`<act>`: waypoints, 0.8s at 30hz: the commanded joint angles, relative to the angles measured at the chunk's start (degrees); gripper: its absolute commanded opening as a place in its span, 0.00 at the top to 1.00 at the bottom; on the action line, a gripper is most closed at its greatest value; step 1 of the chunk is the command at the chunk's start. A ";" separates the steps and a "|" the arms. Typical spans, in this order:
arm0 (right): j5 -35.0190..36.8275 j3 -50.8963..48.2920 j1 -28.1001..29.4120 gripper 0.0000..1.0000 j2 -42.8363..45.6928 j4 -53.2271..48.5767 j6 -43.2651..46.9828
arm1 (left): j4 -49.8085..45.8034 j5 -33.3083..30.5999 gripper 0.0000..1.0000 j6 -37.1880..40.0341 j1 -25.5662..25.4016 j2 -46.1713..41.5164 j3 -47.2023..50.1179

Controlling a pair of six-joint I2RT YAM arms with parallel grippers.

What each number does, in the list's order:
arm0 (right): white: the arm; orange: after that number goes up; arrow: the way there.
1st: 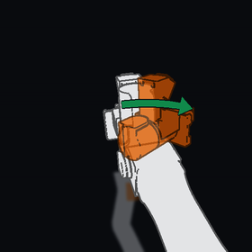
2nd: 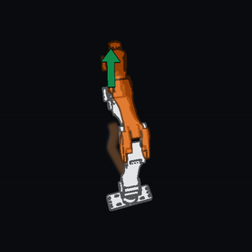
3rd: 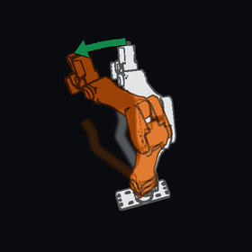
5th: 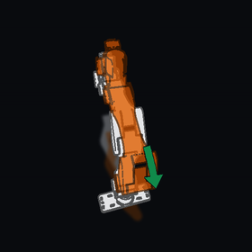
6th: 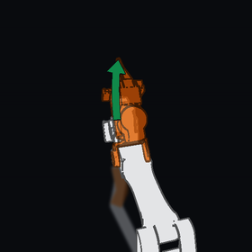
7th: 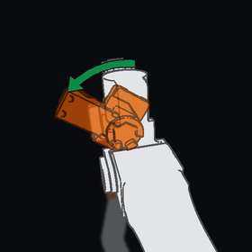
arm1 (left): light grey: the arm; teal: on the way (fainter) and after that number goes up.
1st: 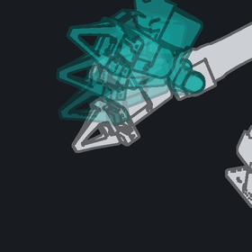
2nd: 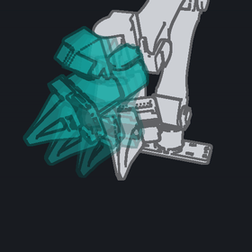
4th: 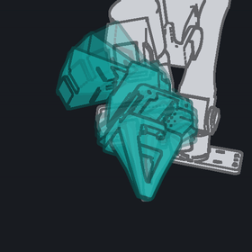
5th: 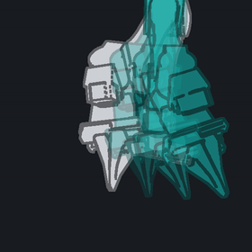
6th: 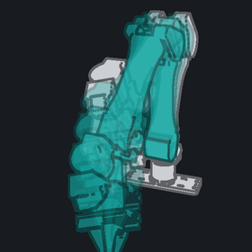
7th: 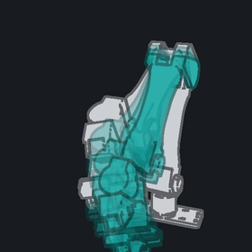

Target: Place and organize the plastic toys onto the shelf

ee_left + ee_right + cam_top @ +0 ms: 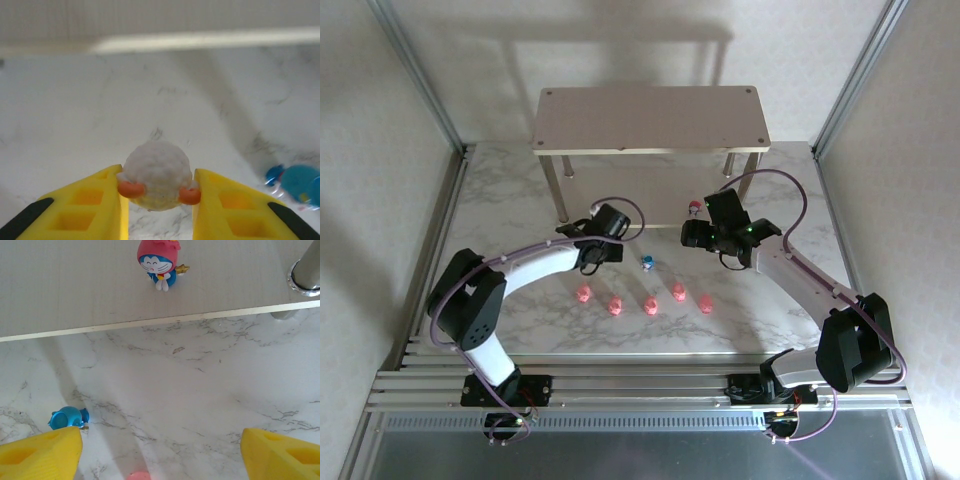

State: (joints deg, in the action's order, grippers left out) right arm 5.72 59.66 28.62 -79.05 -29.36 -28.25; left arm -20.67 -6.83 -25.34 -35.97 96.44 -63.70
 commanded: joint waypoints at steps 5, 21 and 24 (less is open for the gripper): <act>-1.70 2.35 -0.47 0.17 -0.96 0.06 0.02 | -0.81 0.69 0.71 3.88 4.85 -2.59 -6.49; -2.68 5.04 -0.45 0.17 -2.81 -0.40 0.30 | -1.91 4.71 0.71 4.16 9.55 4.31 -14.10; -2.91 5.23 -0.45 0.17 -3.13 -0.26 0.29 | -2.77 5.25 0.71 3.86 9.60 4.94 -14.52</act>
State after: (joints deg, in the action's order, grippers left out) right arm 3.79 63.00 28.62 -81.58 -29.36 -28.23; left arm -21.21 -3.09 -21.19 -26.94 100.51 -76.31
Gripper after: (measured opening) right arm 0.833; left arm 0.305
